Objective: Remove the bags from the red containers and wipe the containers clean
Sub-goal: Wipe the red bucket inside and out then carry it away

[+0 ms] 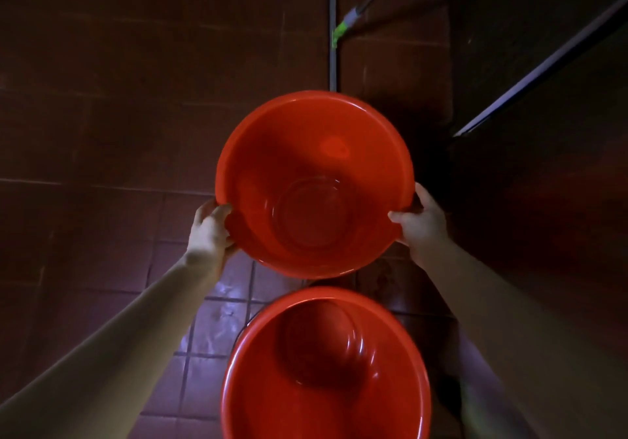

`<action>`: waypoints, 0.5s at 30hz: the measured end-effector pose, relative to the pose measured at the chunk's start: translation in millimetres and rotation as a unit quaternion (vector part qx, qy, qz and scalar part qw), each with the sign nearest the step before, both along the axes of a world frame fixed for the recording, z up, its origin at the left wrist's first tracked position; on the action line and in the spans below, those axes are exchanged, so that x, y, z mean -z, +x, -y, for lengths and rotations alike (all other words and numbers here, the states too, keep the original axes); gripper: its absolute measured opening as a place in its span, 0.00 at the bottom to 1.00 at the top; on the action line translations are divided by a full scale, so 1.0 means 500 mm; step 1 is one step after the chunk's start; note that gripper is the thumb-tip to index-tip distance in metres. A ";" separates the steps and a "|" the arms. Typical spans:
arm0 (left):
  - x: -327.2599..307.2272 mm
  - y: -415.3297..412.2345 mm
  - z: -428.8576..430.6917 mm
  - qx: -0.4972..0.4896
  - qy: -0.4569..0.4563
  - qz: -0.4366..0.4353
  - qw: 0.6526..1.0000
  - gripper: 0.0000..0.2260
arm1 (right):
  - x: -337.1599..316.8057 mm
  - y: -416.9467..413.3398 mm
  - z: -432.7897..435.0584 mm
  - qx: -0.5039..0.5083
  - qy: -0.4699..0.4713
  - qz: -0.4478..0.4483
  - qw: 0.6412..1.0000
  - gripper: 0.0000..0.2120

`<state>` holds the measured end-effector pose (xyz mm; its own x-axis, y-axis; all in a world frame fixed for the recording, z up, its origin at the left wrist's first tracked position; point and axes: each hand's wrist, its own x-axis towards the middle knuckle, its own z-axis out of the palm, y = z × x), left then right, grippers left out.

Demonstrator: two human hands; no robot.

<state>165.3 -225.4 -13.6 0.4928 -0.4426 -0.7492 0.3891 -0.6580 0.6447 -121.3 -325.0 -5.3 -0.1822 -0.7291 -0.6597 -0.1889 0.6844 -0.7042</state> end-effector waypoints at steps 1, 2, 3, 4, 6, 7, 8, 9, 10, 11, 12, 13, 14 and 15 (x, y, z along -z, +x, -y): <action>0.020 -0.002 -0.002 0.011 0.000 -0.005 1.000 0.18 | 0.020 -0.005 -0.003 0.008 0.001 0.003 1.000 0.37; 0.036 -0.004 -0.003 0.022 -0.001 -0.011 1.000 0.19 | 0.038 -0.009 -0.005 0.015 0.003 0.006 1.000 0.37; 0.048 -0.008 -0.006 0.028 -0.001 -0.013 1.000 0.20 | 0.054 -0.012 -0.007 0.018 0.009 0.009 1.000 0.38; 0.057 -0.011 -0.010 0.028 0.001 -0.012 1.000 0.20 | 0.068 -0.014 -0.009 0.020 0.016 0.011 1.000 0.38; 0.070 -0.020 -0.017 0.024 0.012 -0.008 1.000 0.21 | 0.091 -0.019 -0.012 0.010 0.020 0.005 1.000 0.38; 0.074 -0.024 -0.020 0.028 0.018 -0.009 0.999 0.21 | 0.099 -0.023 -0.011 -0.013 0.011 -0.012 1.000 0.38; 0.077 -0.028 -0.024 0.039 0.023 -0.007 0.999 0.22 | 0.104 -0.028 -0.009 -0.046 -0.002 -0.040 0.998 0.38; 0.080 -0.030 -0.028 0.062 0.029 0.002 0.998 0.23 | 0.105 -0.032 -0.007 -0.086 -0.018 -0.074 0.993 0.38; 0.082 -0.031 -0.031 0.090 0.036 0.018 0.995 0.24 | 0.104 -0.037 -0.005 -0.130 -0.034 -0.110 0.985 0.38; 0.081 -0.030 -0.034 0.116 0.043 0.036 0.992 0.24 | 0.102 -0.042 -0.002 -0.175 -0.049 -0.147 0.972 0.39; 0.077 -0.028 -0.035 0.138 0.050 0.055 0.988 0.24 | 0.096 -0.048 0.000 -0.221 -0.061 -0.192 0.954 0.40; 0.070 -0.027 -0.038 0.160 0.055 0.078 0.982 0.24 | 0.087 -0.053 -0.001 -0.267 -0.073 -0.250 0.928 0.40; 0.062 -0.025 -0.040 0.186 0.058 0.110 0.975 0.23 | 0.076 -0.058 -0.003 -0.318 -0.093 -0.317 0.889 0.39; 0.051 -0.025 -0.043 0.218 0.062 0.149 0.962 0.22 | 0.064 -0.062 -0.006 -0.376 -0.131 -0.379 0.835 0.37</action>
<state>152.6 -204.1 -39.0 0.4819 -0.5723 -0.6635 -0.1328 -0.7962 0.5903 -152.1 -321.9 -37.2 0.1001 -0.9267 -0.3622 -0.9559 0.0115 -0.2936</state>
